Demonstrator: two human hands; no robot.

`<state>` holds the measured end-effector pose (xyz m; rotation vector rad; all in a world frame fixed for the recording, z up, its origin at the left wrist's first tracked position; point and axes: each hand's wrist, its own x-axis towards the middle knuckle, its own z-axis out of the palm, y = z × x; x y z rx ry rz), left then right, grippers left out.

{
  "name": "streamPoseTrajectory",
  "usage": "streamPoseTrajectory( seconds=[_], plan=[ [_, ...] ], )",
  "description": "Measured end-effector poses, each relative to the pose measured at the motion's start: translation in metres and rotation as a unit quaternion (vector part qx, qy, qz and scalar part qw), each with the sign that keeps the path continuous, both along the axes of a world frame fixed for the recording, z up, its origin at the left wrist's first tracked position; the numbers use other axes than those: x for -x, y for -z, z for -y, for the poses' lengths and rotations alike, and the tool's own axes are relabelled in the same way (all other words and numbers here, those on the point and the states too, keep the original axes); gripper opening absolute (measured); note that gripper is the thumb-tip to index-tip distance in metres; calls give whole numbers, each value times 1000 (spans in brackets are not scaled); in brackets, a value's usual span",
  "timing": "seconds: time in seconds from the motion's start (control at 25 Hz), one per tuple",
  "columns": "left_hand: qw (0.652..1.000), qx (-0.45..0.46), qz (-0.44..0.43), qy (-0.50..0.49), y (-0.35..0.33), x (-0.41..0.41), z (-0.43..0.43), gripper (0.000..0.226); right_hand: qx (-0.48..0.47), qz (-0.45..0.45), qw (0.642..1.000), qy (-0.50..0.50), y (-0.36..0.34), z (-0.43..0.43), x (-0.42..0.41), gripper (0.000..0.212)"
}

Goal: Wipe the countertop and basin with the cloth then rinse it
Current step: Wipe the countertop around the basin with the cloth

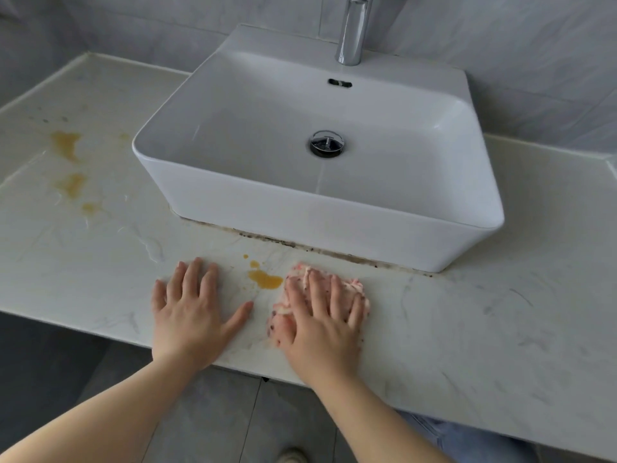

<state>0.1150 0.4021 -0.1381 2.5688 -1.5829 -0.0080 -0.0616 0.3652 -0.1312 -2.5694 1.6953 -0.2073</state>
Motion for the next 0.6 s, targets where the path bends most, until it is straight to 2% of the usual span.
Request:
streamPoseTrajectory(
  seconds=[0.04, 0.12, 0.24, 0.36, 0.4, 0.48, 0.56, 0.6],
  plan=[
    [1000, 3, 0, -1, 0, 0, 0, 95, -11, -8, 1000, -27, -3, 4, 6, 53],
    [1000, 3, 0, -3, -1, 1, 0, 95, 14, -26, 999, -13, 6, 9, 47, 52],
    [1000, 1, -2, -7, -1, 1, 0, 95, -4, -53, 990, 129, 6, 1, 130, 62],
    [1000, 0, 2, -6, 0, 2, 0, 95, -74, -77, 964, 245, -2, 5, 126, 70],
    [1000, -3, 3, -4, 0, 2, 0, 96, -83, -72, 965, 238, -2, 5, 103, 69],
    [1000, -4, 3, -2, 0, 2, 0, 96, -36, -38, 989, 140, -2, 6, 49, 59],
    [1000, -9, -1, 3, 0, 2, 0, 97, -72, -38, 996, 23, -2, 12, 20, 55],
    [1000, -11, -2, 5, -1, 2, 0, 98, -95, -45, 995, 4, -3, 15, 23, 55]
  ],
)
